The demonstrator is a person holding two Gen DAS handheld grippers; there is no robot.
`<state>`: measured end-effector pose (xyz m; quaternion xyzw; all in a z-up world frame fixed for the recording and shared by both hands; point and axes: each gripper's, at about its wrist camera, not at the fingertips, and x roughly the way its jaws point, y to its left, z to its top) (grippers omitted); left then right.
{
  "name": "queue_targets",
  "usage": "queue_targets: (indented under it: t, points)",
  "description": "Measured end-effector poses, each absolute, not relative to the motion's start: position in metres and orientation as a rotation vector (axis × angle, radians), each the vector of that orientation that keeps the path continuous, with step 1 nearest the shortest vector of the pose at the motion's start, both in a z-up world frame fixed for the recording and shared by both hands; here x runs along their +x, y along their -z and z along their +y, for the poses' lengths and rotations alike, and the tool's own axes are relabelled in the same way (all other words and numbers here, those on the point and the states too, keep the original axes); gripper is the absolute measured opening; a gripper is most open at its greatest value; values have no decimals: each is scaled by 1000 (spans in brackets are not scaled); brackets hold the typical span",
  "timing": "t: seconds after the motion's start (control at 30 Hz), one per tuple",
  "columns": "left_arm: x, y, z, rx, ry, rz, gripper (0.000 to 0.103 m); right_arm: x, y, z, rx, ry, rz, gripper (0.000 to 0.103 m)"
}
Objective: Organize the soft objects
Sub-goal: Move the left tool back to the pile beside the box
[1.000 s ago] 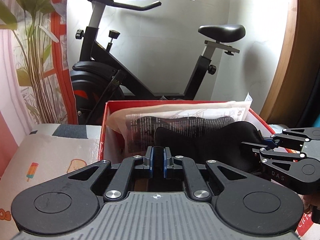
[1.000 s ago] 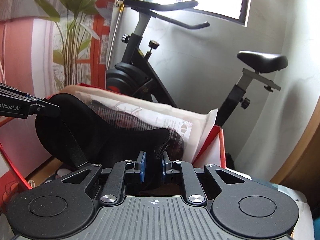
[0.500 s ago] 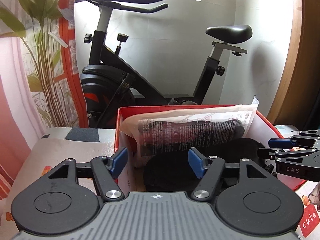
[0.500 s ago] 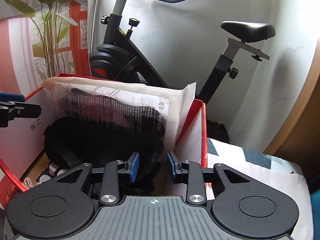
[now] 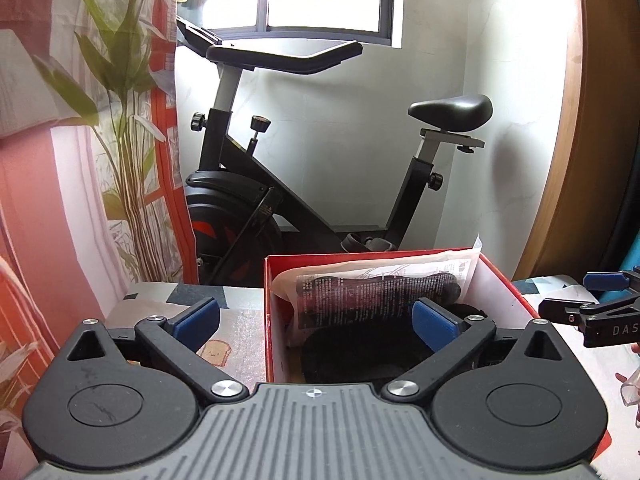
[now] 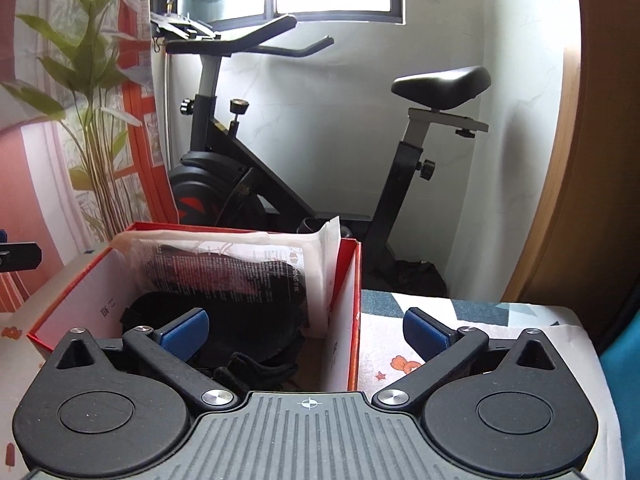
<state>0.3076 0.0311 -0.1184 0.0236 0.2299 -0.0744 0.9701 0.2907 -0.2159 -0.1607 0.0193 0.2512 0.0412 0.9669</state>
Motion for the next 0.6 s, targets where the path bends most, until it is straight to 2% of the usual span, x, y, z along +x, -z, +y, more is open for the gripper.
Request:
queue_targets:
  t: [0.33,0.6]
  points:
    - [231,96,30,18,112,413,103,199,119,-205,80,-118,335,103]
    - [169,93,23,37,34,360,103,130,108,-193,88,-136,244,103]
